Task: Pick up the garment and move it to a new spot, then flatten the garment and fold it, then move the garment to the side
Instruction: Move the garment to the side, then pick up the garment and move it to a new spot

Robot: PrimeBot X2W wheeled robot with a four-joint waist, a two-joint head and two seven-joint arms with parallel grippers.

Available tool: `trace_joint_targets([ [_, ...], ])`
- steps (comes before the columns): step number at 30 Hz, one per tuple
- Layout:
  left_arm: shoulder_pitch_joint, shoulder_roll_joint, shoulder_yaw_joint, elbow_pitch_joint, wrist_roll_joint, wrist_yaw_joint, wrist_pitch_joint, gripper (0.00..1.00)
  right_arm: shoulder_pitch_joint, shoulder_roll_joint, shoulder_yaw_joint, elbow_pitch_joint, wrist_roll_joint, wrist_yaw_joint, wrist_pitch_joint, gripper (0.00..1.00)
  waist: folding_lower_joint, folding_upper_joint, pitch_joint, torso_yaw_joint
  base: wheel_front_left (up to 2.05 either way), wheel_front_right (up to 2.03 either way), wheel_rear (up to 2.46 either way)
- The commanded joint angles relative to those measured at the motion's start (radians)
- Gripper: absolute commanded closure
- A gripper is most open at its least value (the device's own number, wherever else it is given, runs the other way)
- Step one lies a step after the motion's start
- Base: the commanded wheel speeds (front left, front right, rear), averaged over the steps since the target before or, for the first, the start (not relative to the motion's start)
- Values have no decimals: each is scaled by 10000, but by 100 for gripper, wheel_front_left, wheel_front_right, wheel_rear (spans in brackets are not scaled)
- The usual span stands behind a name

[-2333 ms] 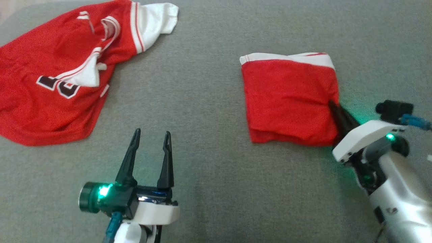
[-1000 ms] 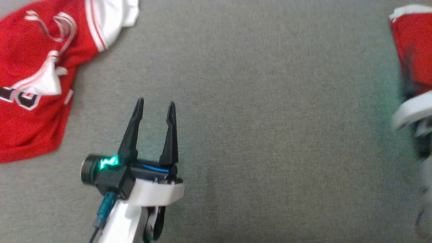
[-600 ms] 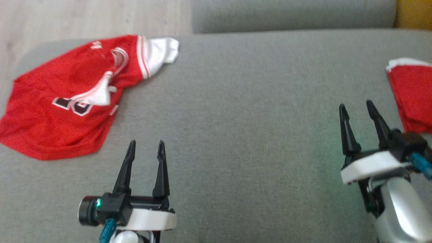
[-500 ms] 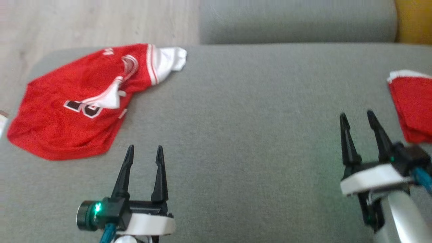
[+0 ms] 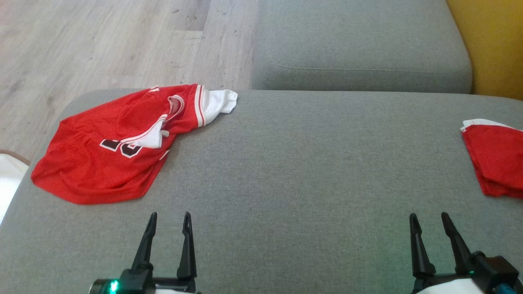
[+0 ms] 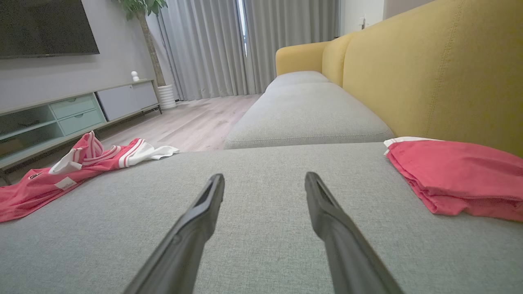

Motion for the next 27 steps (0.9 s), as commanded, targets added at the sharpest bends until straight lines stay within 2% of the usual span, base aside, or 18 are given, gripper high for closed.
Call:
trace_joint_targets([
  [1,-346,-24,392,-230,137,-58,-51,0,-358,-69,273,-364,-90,67,-108,0,2,0,-69,-93,0,0,0],
  [12,-312,-24,478,17,332,-162,-51,0,-287,11,262,-360,-71,67,-108,0,2,0,-208,-352,0,0,0],
  [27,-497,-24,299,180,440,-114,-51,0,-299,38,201,-428,-29,67,-108,0,2,0,-58,-309,0,0,0],
])
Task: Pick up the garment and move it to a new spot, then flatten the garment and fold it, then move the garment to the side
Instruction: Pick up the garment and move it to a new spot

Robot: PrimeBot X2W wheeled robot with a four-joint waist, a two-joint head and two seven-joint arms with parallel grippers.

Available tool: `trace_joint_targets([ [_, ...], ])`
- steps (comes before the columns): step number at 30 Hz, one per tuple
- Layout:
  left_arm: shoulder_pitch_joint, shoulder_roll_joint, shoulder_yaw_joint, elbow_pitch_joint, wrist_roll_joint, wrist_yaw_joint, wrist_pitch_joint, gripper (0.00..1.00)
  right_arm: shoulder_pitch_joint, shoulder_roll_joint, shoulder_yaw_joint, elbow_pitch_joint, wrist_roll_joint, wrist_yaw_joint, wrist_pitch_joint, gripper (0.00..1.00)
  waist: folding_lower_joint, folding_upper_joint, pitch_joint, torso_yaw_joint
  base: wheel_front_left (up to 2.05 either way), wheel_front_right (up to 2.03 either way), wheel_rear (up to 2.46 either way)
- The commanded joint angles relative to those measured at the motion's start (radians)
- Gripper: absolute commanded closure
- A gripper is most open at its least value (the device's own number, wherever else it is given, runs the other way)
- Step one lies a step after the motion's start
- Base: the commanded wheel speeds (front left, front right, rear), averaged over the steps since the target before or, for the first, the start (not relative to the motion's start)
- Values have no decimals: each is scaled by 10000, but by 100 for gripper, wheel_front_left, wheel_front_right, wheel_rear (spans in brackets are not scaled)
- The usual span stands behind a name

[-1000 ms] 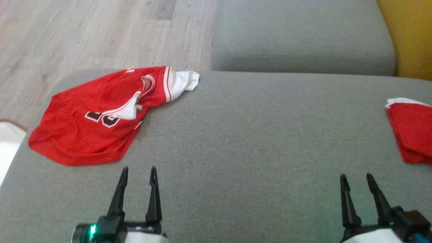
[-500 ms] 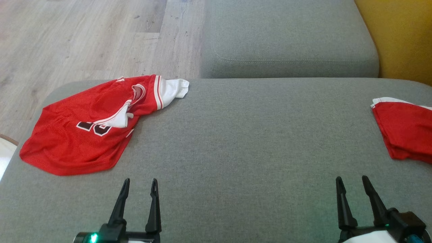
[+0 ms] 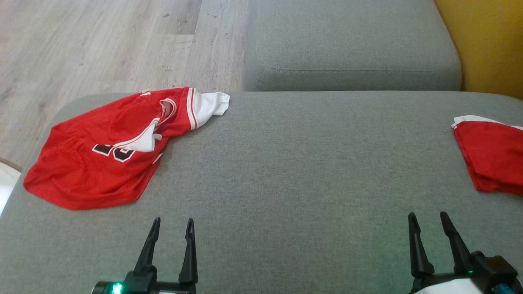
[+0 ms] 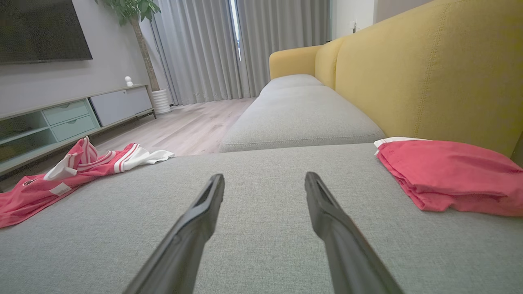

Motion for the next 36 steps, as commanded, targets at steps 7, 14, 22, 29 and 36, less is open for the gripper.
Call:
trace_joint_targets([
  [7,-734,-24,131,-305,70,83,-51,0,-307,-74,231,-418,37,67,-108,0,0,0,249,326,0,0,0],
  [14,-729,-24,160,-367,-9,89,-51,0,-363,-83,294,-502,-2,67,-108,0,0,0,567,1602,0,0,0],
  [22,-695,-24,501,-290,21,24,-51,0,-556,-68,529,-441,-104,67,-109,0,0,0,841,3359,0,0,0],
  [29,-680,-24,938,-511,46,77,-51,0,-747,-106,695,-391,-194,67,-109,0,0,0,1089,4215,0,0,0],
  [36,-1216,64,1549,-897,288,-40,-51,0,-1027,-465,867,-501,-373,67,-109,0,0,0,1807,4197,0,0,0],
])
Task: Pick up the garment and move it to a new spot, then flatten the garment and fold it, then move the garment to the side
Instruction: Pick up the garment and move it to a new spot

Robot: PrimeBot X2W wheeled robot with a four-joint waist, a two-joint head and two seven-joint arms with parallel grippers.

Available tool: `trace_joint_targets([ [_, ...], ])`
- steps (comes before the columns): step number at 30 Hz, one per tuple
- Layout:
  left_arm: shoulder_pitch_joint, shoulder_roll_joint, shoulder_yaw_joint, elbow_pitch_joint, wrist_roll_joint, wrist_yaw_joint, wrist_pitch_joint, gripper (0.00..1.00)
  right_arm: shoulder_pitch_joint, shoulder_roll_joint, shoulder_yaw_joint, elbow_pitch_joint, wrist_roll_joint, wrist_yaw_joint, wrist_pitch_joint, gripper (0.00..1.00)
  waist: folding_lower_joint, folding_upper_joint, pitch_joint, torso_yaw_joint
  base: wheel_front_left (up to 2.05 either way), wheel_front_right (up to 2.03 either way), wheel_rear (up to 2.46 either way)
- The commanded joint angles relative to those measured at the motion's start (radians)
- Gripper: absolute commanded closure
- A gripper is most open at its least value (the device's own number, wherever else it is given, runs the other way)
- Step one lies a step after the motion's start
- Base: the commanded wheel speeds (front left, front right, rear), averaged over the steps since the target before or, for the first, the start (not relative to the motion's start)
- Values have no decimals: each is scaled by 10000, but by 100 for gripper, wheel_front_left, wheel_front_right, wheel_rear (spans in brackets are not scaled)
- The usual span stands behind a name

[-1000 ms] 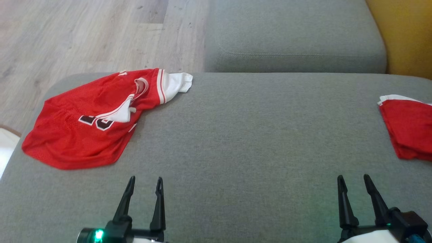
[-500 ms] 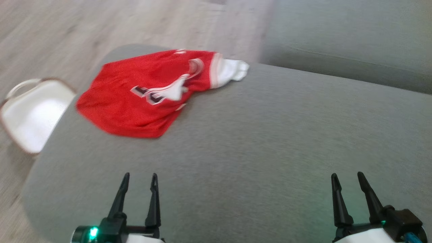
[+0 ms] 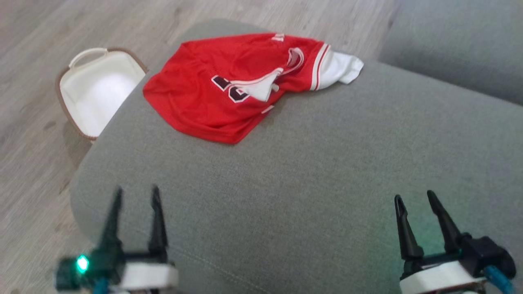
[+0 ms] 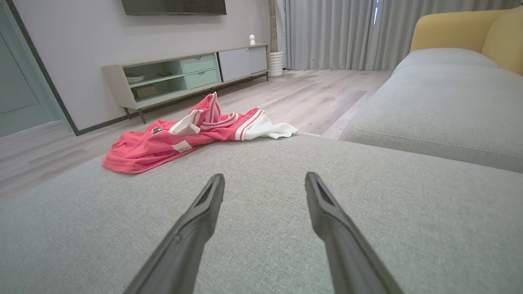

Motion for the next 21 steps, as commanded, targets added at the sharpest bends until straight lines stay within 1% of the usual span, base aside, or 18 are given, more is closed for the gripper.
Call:
trace_joint_targets([
  [1,-918,94,564,-591,137,-54,-51,0,-505,-345,305,-396,-117,67,-109,0,-1,0,582,-121,0,0,0],
  [4,-1897,385,964,-1093,279,-230,-51,0,-797,-751,326,-604,-252,67,-109,0,-1,0,1404,-363,0,0,0],
  [7,-3319,862,1288,-1378,390,-533,-51,0,-1028,-1179,313,-845,-408,67,-109,0,-1,0,2163,-565,0,0,0],
  [8,-3858,925,1372,-1326,259,-687,-51,0,-1094,-1318,293,-929,-453,67,-109,0,-1,0,2379,-609,0,0,0],
  [9,-4400,851,1508,-1122,-137,-883,-51,0,-1153,-1459,289,-1015,-501,67,-109,0,-1,0,2604,-660,0,0,0],
  [11,-5588,1099,1445,-415,-442,-1341,70,0,-1272,-1765,332,-1183,-595,67,-109,0,-1,0,3046,-768,0,0,0],
  [13,-6892,1236,1206,306,-868,-1668,721,0,-1407,-2061,366,-1349,-673,67,-109,0,-1,0,3429,-881,0,0,0],
  [15,-8186,1380,955,994,-1314,-1846,1445,0,-1585,-2369,415,-1521,-770,67,-109,0,-1,0,3809,-1035,0,0,0],
  [18,-9970,1584,583,2289,-2042,-1956,2629,0,-1859,-2835,445,-1798,-885,67,-109,0,-1,0,4329,-1286,0,0,0],
  [21,-11327,1625,314,3941,-2920,-1985,4084,0,-2025,-3224,381,-2108,-964,67,-109,0,-1,0,4761,-1527,0,0,0],
])
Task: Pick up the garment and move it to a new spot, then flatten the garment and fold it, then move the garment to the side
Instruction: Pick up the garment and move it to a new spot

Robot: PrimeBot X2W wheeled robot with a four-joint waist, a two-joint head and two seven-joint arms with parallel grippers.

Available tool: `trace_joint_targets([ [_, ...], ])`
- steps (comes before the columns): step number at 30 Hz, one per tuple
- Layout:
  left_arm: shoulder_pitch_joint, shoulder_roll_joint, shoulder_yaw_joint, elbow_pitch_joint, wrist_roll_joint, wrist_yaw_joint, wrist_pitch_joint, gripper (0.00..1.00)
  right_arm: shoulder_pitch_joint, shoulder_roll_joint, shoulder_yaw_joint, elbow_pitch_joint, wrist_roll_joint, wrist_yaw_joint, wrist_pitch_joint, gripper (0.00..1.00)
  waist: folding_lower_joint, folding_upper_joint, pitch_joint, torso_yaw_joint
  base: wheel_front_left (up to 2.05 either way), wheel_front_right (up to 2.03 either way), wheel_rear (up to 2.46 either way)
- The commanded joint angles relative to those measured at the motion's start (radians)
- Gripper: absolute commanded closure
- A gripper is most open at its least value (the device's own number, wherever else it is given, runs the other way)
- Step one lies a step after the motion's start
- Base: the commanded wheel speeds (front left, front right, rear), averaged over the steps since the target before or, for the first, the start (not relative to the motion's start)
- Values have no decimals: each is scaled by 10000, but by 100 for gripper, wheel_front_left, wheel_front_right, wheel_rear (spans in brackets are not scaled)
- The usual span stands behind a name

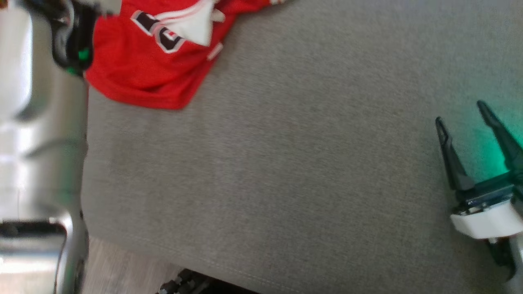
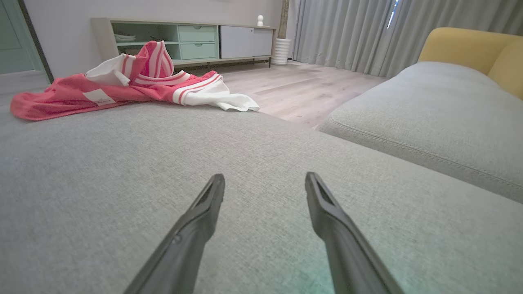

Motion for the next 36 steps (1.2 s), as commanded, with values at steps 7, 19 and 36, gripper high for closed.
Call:
trace_joint_targets([
  [7,-1430,819,-233,3473,-1410,-55,2484,0,-93,-759,-15,-1141,-281,67,-13,0,-4,0,1486,-915,0,0,0],
  [19,-1383,847,-729,5627,-2087,-56,2016,100,128,-711,-438,-1847,-505,67,241,0,-4,0,1967,-1080,0,0,0],
  [36,-2551,2186,-2995,3359,-2937,-57,-2702,100,-721,1004,880,-358,-141,67,-101,0,-4,0,-1127,-1945,0,0,0],
])
